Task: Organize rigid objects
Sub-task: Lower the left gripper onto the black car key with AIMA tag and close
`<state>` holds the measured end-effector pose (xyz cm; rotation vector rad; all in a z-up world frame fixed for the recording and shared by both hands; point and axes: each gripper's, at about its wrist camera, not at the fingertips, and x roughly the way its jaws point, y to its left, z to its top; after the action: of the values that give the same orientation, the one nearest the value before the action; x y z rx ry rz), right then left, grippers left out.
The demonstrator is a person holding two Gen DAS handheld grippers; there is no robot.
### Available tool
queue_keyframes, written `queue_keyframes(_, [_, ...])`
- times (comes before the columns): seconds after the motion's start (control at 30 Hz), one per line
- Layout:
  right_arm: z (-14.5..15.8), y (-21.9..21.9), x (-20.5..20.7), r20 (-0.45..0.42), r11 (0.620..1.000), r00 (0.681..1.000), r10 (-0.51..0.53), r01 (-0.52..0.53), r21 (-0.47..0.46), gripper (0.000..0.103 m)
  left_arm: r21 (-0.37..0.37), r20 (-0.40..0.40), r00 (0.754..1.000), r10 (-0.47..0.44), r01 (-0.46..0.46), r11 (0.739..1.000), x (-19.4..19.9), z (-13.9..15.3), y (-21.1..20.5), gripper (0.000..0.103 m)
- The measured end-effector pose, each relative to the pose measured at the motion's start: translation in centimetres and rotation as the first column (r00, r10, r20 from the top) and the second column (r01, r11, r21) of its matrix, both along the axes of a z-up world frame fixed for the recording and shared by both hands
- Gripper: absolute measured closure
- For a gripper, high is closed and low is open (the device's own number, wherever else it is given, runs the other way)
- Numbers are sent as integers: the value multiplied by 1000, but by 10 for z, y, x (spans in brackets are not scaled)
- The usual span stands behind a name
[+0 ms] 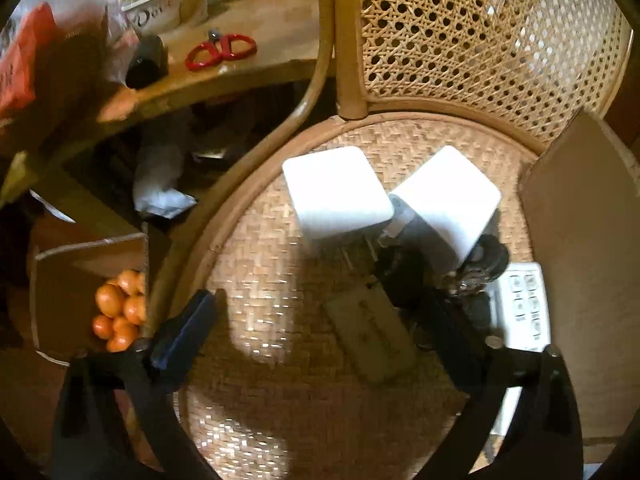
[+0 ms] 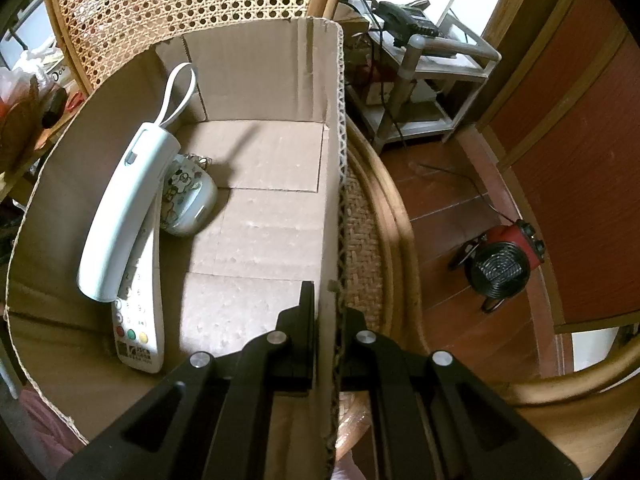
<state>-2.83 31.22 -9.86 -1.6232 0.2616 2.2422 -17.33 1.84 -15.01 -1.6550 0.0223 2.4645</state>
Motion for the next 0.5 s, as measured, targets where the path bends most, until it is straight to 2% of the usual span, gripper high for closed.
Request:
queue_keyframes(0.2, [0, 1, 0, 0, 1000, 1000, -2, 2, 4, 96, -12, -45, 996, -73, 73, 997, 8, 6, 15, 28])
queue_keyframes(0.3, [0, 2, 0, 0, 1000, 1000, -2, 2, 3, 96, -6, -53, 991, -119, 119, 993, 11, 10, 21, 43])
queue_keyframes(0.33, [0, 2, 1, 0, 1000, 1000, -2, 2, 2, 96, -2, -55, 989, -138, 138, 990, 13, 10, 23, 54])
queue_keyframes(0.37, [1, 2, 1, -1, 1000, 1000, -2, 2, 2, 96, 1, -56, 985, -165, 165, 986, 15, 11, 26, 59])
queue_keyframes(0.5, [0, 2, 1, -1, 1000, 1000, -2, 2, 2, 96, 12, -38, 977, -212, 213, 977, 14, 11, 29, 60])
